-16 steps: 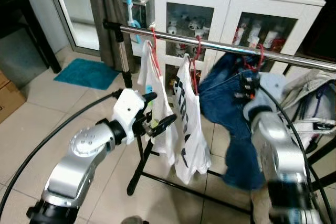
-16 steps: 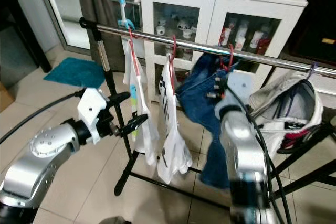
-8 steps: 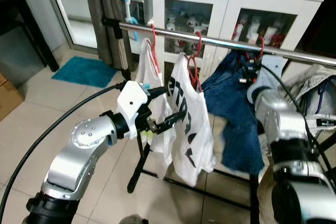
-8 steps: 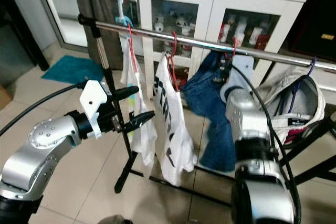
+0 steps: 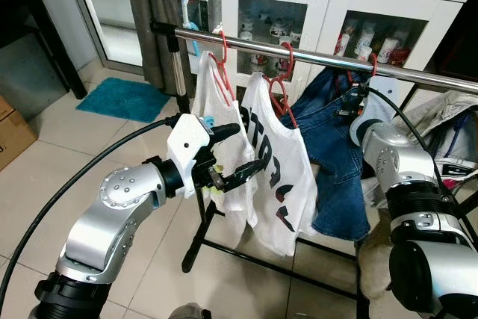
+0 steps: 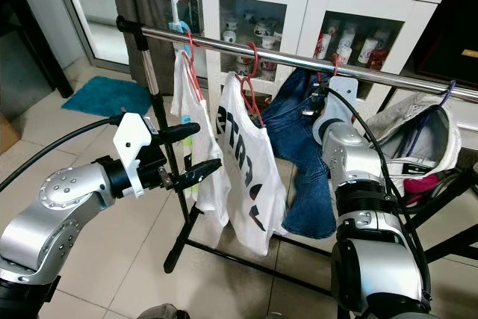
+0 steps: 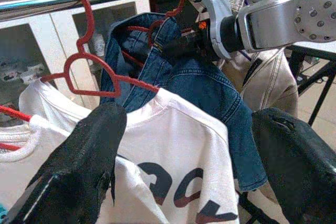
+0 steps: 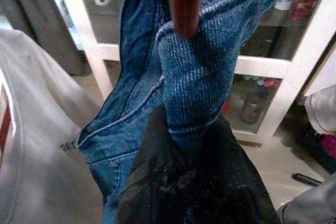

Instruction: Hang hanger

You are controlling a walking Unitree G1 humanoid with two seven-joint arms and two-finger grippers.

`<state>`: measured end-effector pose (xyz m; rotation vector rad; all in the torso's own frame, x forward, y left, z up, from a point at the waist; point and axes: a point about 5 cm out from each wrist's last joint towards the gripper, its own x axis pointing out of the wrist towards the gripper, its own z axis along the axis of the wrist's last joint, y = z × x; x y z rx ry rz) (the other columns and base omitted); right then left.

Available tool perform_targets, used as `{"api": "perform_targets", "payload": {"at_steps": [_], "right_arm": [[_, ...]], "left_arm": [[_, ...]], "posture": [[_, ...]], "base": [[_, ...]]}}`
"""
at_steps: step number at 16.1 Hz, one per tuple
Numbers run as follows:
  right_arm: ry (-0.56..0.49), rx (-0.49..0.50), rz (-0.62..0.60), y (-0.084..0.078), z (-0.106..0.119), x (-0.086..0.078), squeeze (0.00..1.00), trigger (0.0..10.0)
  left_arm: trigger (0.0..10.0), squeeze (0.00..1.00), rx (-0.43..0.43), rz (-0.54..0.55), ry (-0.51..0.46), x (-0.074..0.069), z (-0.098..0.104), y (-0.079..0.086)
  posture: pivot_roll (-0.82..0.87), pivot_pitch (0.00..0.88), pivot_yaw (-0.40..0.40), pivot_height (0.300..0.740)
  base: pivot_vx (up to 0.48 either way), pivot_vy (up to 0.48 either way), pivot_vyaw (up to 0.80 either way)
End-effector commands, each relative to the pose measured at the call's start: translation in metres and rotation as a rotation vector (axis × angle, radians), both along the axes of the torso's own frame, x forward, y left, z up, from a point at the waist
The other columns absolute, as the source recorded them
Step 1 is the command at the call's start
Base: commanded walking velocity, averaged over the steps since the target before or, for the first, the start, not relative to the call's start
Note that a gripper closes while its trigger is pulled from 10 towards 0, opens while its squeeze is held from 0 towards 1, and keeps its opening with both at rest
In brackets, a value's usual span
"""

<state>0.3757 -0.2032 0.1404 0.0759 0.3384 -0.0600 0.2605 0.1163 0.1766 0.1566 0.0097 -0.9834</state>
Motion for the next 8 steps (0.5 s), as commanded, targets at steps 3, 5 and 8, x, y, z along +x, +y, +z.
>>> {"api": "perform_targets", "payload": {"at_steps": [3,5,8], "right_arm": [[0.116,-0.007,0.041,-0.002,-0.021,-0.009,0.00,10.0],[0.133,-0.017,0.043,-0.006,-0.025,-0.014,0.00,10.0],[0.111,-0.015,0.038,-0.011,-0.021,-0.015,0.00,10.0]], "left_arm": [[10.0,0.00,0.011,-0.019,-0.018,0.000,0.006,-0.002],[10.0,0.00,0.018,-0.022,-0.012,-0.001,0.004,-0.002],[10.0,0.00,0.020,-0.026,-0.014,-0.002,0.004,-0.003]], "posture": [[0.08,0.029,0.001,0.740],[0.08,0.030,0.000,0.740],[0.08,0.029,0.001,0.740]], "base": [[0.000,0.000,0.00],[0.000,0.000,0.00],[0.000,0.000,0.00]]}}
